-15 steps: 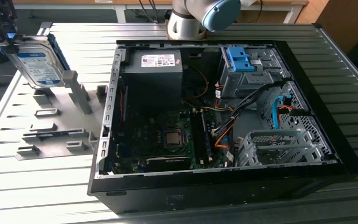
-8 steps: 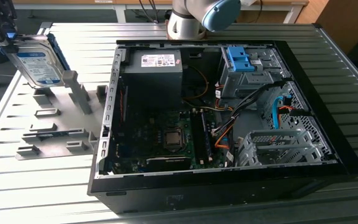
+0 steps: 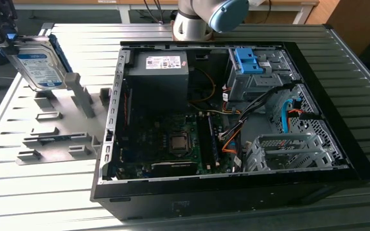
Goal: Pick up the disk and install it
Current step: 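Pick up the disk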
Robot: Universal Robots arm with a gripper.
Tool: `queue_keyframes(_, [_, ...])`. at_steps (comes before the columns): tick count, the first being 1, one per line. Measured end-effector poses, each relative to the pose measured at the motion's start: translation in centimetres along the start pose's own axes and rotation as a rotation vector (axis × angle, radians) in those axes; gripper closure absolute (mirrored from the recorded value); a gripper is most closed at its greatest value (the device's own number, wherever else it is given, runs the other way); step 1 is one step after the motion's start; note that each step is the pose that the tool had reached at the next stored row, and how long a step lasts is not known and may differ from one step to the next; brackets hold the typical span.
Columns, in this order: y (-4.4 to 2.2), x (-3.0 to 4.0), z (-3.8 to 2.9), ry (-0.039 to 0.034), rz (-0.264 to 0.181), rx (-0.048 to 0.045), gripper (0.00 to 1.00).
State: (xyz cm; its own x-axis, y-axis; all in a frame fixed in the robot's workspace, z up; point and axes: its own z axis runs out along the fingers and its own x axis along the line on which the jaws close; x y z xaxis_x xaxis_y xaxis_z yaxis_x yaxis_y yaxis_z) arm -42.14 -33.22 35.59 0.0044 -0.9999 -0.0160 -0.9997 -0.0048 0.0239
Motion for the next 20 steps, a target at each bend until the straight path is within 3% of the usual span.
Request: queue_keyframes(20, [0.01, -0.01, -0.26, -0.0001, 0.0, 0.0002, 0.64])
